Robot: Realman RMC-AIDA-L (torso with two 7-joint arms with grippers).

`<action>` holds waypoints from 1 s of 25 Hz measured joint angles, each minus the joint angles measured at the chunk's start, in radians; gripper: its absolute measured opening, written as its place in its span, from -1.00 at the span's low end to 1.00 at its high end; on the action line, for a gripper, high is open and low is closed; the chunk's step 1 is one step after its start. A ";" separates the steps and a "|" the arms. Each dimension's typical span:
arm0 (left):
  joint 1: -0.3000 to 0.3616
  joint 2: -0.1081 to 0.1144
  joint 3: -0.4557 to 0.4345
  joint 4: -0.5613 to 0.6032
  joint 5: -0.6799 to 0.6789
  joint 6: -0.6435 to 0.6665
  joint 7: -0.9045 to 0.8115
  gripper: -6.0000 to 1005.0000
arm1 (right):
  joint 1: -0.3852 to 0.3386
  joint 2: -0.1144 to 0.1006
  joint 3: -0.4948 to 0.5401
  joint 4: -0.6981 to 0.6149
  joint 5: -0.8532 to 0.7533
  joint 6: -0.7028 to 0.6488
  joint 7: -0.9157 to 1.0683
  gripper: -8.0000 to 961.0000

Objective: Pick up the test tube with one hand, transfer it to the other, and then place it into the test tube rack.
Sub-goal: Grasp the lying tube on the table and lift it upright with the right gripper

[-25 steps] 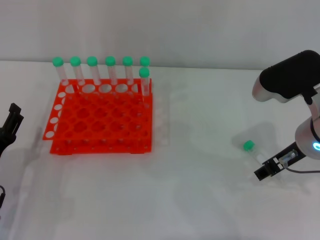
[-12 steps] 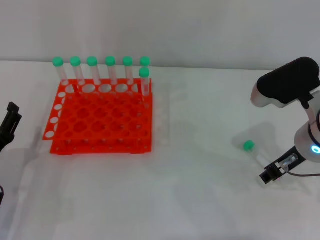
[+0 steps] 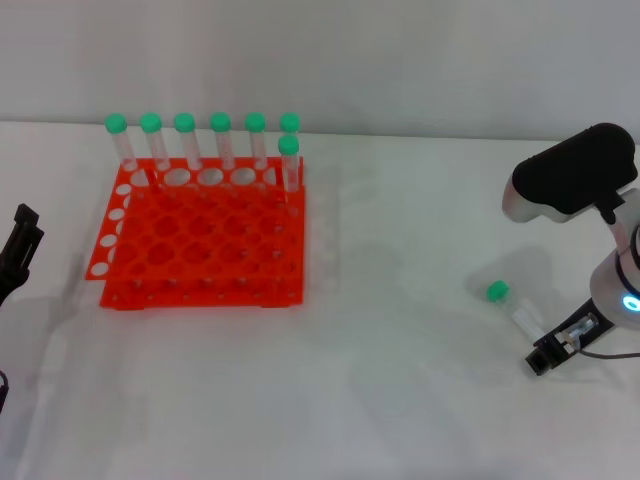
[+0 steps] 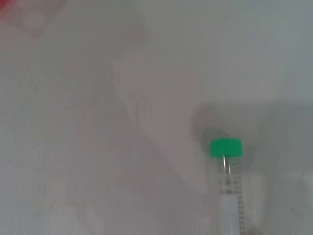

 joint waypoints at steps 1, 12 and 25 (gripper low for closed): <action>0.000 -0.001 0.000 0.000 0.000 0.000 0.000 0.74 | 0.009 0.000 0.000 0.020 0.002 -0.003 -0.003 0.06; 0.011 -0.002 -0.001 0.000 -0.001 -0.010 -0.001 0.74 | 0.045 -0.001 0.011 0.089 0.033 -0.023 -0.038 0.02; 0.018 -0.002 0.003 0.000 -0.002 -0.034 -0.002 0.74 | 0.042 -0.003 0.053 0.099 0.028 -0.028 -0.073 -0.50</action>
